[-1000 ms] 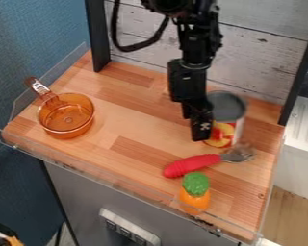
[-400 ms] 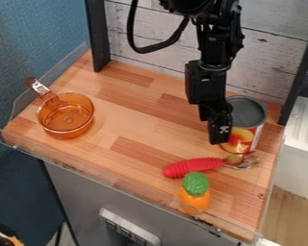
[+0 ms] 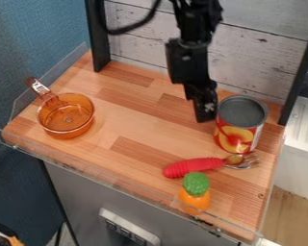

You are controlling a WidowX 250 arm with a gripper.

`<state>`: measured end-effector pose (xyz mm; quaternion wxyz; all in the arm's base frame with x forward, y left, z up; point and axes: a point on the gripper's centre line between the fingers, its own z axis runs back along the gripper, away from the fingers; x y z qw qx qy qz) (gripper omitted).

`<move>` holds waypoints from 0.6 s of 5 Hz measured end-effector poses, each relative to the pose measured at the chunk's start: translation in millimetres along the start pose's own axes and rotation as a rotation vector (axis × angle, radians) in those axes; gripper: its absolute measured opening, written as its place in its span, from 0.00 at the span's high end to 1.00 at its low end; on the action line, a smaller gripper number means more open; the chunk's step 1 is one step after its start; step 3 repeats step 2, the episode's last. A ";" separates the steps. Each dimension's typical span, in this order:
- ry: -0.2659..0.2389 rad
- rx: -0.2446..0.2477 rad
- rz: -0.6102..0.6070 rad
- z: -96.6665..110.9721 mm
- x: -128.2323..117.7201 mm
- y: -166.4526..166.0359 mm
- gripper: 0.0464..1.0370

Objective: Push the can to the upper right side of the table

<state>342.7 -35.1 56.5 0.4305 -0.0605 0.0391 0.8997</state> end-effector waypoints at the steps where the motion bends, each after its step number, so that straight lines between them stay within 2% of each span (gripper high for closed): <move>1: 0.030 -0.026 -0.003 22.9 9.3 1.8 0.04; 2: 0.062 -0.086 0.036 49.1 29.0 3.7 0.04; 3: 0.062 -0.086 0.036 49.1 29.0 3.7 0.04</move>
